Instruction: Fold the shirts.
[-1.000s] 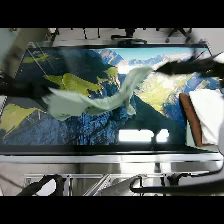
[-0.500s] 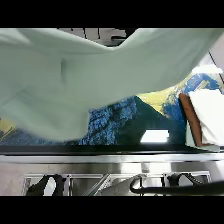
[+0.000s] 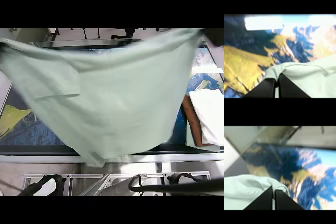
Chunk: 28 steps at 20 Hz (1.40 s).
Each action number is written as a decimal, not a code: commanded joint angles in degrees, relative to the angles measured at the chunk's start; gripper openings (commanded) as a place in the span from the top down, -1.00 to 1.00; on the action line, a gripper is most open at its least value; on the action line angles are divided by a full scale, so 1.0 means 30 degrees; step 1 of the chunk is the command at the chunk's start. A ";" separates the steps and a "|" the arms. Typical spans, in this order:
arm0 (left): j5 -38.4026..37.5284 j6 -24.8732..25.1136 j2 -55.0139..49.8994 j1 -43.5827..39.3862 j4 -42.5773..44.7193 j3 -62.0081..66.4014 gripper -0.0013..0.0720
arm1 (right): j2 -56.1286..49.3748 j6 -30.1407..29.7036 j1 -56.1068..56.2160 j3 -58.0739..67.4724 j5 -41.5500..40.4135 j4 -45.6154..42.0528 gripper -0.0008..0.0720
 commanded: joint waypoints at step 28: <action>-0.0634 -0.1231 -1.5635 -0.1887 0.6244 0.1428 0.90 | -1.3070 -0.0087 0.1115 -0.0699 -0.4182 -0.2331 0.89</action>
